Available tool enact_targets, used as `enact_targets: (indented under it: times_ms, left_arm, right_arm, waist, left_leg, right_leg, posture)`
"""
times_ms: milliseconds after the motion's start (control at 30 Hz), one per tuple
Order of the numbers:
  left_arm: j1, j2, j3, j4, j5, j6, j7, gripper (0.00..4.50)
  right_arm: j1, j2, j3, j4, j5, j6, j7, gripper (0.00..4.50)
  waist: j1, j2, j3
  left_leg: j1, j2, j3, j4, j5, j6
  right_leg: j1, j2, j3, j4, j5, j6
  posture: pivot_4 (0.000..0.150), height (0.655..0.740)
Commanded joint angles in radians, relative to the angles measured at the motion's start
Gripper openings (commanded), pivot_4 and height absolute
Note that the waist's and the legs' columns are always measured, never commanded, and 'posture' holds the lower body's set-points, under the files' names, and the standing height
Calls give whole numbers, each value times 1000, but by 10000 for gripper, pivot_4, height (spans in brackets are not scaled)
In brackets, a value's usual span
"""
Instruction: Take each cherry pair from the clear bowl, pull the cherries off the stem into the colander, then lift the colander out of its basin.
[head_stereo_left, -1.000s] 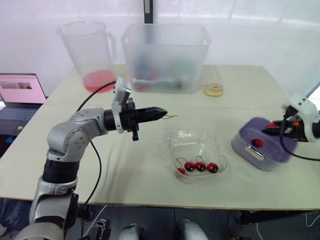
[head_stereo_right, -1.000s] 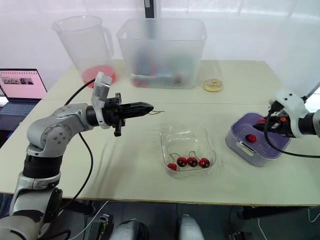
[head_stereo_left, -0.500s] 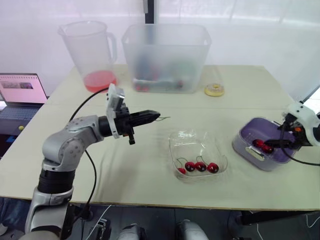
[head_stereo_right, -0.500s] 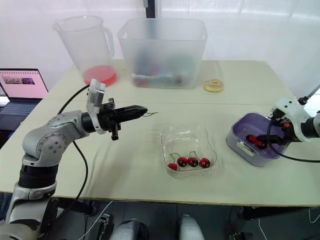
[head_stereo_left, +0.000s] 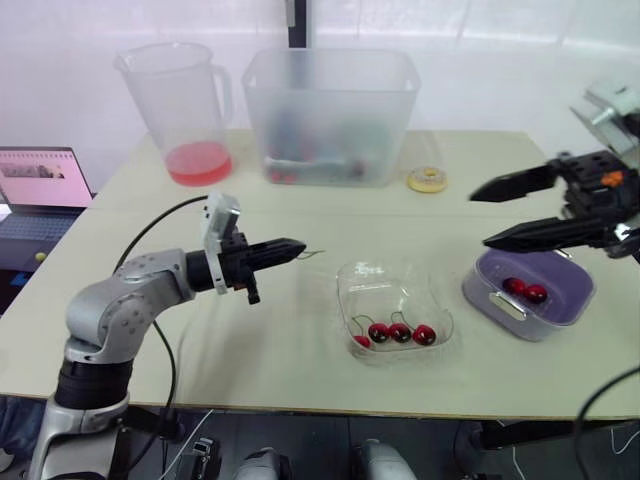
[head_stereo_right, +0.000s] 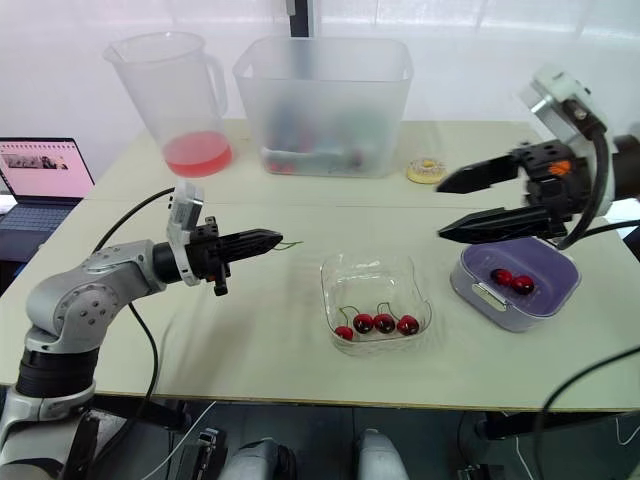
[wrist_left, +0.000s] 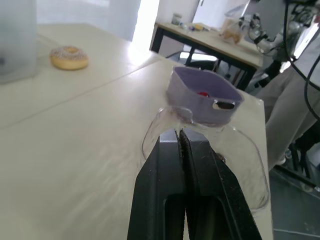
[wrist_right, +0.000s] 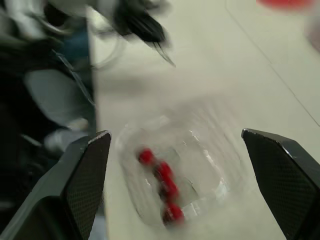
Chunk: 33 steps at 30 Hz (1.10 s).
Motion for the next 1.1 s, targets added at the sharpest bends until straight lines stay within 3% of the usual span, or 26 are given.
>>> enact_targets:
  times_ms: [33,333,567,667,900,1100]
  left_arm:
    - [43,25,43,-33,-23,26,26,0]
    - [249,35,66,36,6,35,61,0]
    - [272,62,158,270,26,92,120,0]
    - [269,77,185,321,38,96,125,10374]
    - [224,104,252,386,44,83,138,44736]
    - [156,166,351,380,52,-61,80,44736]
  right_arm:
    - [-52,95,-19,-44,53,4,-80,44759]
    - [-61,270,21,-73,37,-43,-221,44759]
    - [14,328,22,-123,50,-36,-319,44759]
    - [41,336,14,-149,62,-27,-348,45000]
    - [80,336,-2,-183,95,-17,-391,45000]
    - [113,289,-11,-212,100,-21,-395,45000]
  waist:
    - [0,0,0]
    - [-1,0,0]
    - [1,0,0]
    - [0,0,0]
    - [-1,0,0]
    - [-2,-1,0]
  left_leg:
    - [0,0,0,0,0,0]
    - [-1,-1,0,0,0,0]
    - [-1,-1,0,0,0,0]
    - [-1,-1,0,0,0,0]
    - [-1,-1,0,0,0,0]
    - [-1,-1,0,-1,0,0]
  right_leg:
    - [0,0,0,0,0,0]
    - [-1,-2,0,1,0,0]
    - [-2,-2,-1,2,0,0]
    - [-2,-2,-1,2,0,0]
    - [-2,-4,-2,3,0,0]
    - [-3,-4,-3,3,0,0]
  posture:
    - [1500,7131]
    - [1500,7131]
    - [1500,7131]
    - [1500,7131]
    - [1500,7131]
    - [1500,7131]
